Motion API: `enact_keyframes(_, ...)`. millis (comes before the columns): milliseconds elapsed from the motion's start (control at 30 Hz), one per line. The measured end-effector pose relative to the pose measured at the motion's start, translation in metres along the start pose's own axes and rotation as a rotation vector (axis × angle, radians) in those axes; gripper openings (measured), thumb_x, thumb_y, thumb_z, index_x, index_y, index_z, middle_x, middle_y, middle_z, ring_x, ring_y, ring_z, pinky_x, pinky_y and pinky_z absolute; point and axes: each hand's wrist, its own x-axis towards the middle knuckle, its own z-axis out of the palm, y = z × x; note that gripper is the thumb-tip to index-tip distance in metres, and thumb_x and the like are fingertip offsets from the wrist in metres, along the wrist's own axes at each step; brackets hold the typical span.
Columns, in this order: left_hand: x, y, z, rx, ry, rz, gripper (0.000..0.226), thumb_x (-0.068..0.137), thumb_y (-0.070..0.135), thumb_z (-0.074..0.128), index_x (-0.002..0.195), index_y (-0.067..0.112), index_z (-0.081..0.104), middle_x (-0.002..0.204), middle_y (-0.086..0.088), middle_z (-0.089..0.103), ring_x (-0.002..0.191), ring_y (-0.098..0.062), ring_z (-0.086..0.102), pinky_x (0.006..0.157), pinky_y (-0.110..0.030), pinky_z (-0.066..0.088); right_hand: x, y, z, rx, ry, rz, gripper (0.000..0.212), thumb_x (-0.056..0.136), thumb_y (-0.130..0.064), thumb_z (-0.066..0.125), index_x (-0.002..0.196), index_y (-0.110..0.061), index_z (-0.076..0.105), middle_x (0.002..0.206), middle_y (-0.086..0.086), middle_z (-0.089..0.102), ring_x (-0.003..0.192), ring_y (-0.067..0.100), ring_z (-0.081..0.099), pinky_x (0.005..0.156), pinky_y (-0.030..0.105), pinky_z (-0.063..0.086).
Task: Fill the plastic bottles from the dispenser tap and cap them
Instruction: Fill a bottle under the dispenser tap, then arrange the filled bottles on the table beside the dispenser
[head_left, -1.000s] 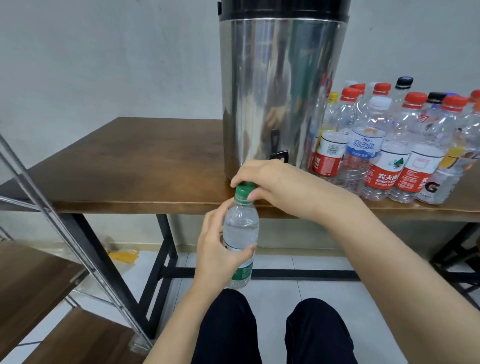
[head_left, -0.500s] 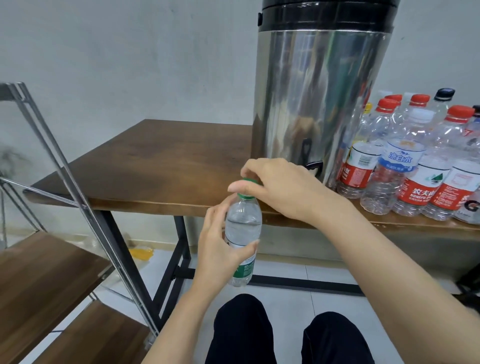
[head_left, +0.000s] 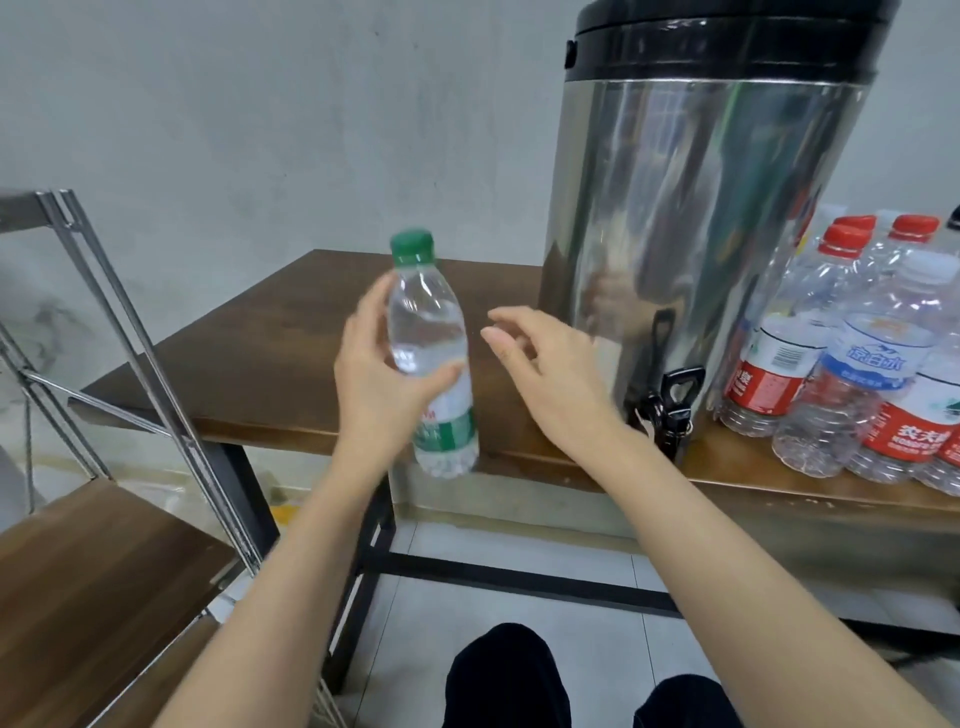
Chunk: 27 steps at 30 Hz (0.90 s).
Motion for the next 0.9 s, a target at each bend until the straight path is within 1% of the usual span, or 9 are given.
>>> enact_keyframes(67, 0.036, -0.002, -0.001, 0.056, 0.063, 0.016, 0.092, 0.063, 0.028, 0.088, 0.141, 0.043, 0.042, 0.138, 0.008, 0.051, 0.125, -0.013, 0.053, 0.102, -0.045, 0.051, 0.004, 0.012, 0.02, -0.062, -0.073, 0.04, 0.038, 0.1, -0.036, 0.053, 0.133, -0.017, 0.059, 0.123, 0.0, 0.065, 0.102, 0.012, 0.056, 0.092, 0.033, 0.049)
enact_keyframes(133, 0.061, -0.01, 0.004, 0.115, 0.113, -0.003, 0.092, 0.068, 0.017, 0.088, 0.145, 0.034, 0.042, 0.135, 0.004, 0.049, 0.119, -0.009, 0.051, 0.106, -0.039, 0.047, 0.007, 0.021, 0.037, -0.191, -0.162, 0.047, 0.042, 0.102, -0.039, 0.049, 0.139, -0.021, 0.052, 0.132, -0.002, 0.059, 0.117, 0.016, 0.05, 0.098, 0.036, 0.044)
enact_keyframes(233, 0.086, -0.028, 0.015, 0.201, 0.134, -0.036, 0.089, 0.072, 0.011, 0.086, 0.147, 0.029, 0.041, 0.136, -0.003, 0.046, 0.112, -0.008, 0.047, 0.103, -0.031, 0.043, 0.012, 0.029, 0.055, -0.315, -0.22, 0.007, 0.045, 0.102, -0.041, 0.046, 0.142, -0.023, 0.047, 0.14, -0.006, 0.053, 0.125, 0.019, 0.043, 0.1, 0.035, 0.041)
enact_keyframes(300, 0.101, -0.042, 0.021, 0.237, 0.136, -0.062, 0.089, 0.074, 0.012, 0.086, 0.148, 0.029, 0.039, 0.139, -0.006, 0.044, 0.117, -0.014, 0.049, 0.102, -0.031, 0.041, 0.016, 0.033, 0.065, -0.366, -0.242, -0.026, 0.044, 0.102, -0.04, 0.046, 0.143, -0.023, 0.046, 0.142, -0.006, 0.052, 0.125, 0.02, 0.042, 0.1, 0.036, 0.042)
enact_keyframes(433, 0.134, -0.067, 0.031, 0.311, 0.119, -0.069, 0.091, 0.076, 0.016, 0.085, 0.15, 0.026, 0.034, 0.142, -0.01, 0.037, 0.124, -0.031, 0.052, 0.106, -0.043, 0.043, 0.024, 0.045, 0.079, -0.461, -0.259, -0.068, 0.044, 0.103, -0.04, 0.045, 0.143, -0.023, 0.046, 0.14, -0.003, 0.053, 0.126, 0.023, 0.043, 0.096, 0.037, 0.042)
enact_keyframes(600, 0.145, -0.085, 0.043, 0.358, 0.129, -0.076, 0.096, 0.081, 0.013, 0.081, 0.155, 0.027, 0.022, 0.145, -0.01, 0.032, 0.121, -0.034, 0.053, 0.104, -0.045, 0.042, 0.03, 0.052, 0.083, -0.489, -0.237, -0.097, 0.044, 0.103, -0.04, 0.045, 0.143, -0.021, 0.047, 0.138, 0.0, 0.055, 0.124, 0.025, 0.046, 0.093, 0.04, 0.044)
enact_keyframes(767, 0.124, -0.085, 0.042, 0.372, 0.076, -0.147, 0.109, 0.079, -0.003, 0.077, 0.158, 0.024, 0.008, 0.157, -0.011, 0.023, 0.139, -0.034, 0.038, 0.112, -0.048, 0.036, 0.024, 0.039, 0.06, -0.517, -0.157, -0.216, 0.041, 0.099, -0.037, 0.054, 0.136, -0.018, 0.054, 0.131, 0.002, 0.06, 0.117, 0.027, 0.051, 0.088, 0.041, 0.049)
enact_keyframes(833, 0.106, -0.075, 0.042, 0.405, 0.097, -0.141, 0.104, 0.081, -0.001, 0.077, 0.158, 0.018, 0.011, 0.16, -0.011, 0.02, 0.145, -0.034, 0.027, 0.116, -0.049, 0.03, 0.019, 0.028, 0.041, -0.529, -0.105, -0.272, 0.04, 0.097, -0.036, 0.057, 0.132, -0.017, 0.057, 0.127, 0.001, 0.063, 0.113, 0.026, 0.053, 0.086, 0.04, 0.051)
enact_keyframes(900, 0.084, -0.056, 0.048, 0.422, 0.113, -0.038, 0.087, 0.086, 0.006, 0.074, 0.156, 0.013, 0.022, 0.159, -0.013, 0.025, 0.143, -0.035, 0.026, 0.115, -0.047, 0.03, 0.012, 0.016, 0.017, -0.537, -0.034, -0.327, 0.039, 0.096, -0.037, 0.054, 0.128, -0.017, 0.059, 0.123, 0.0, 0.064, 0.11, 0.025, 0.054, 0.083, 0.039, 0.052)
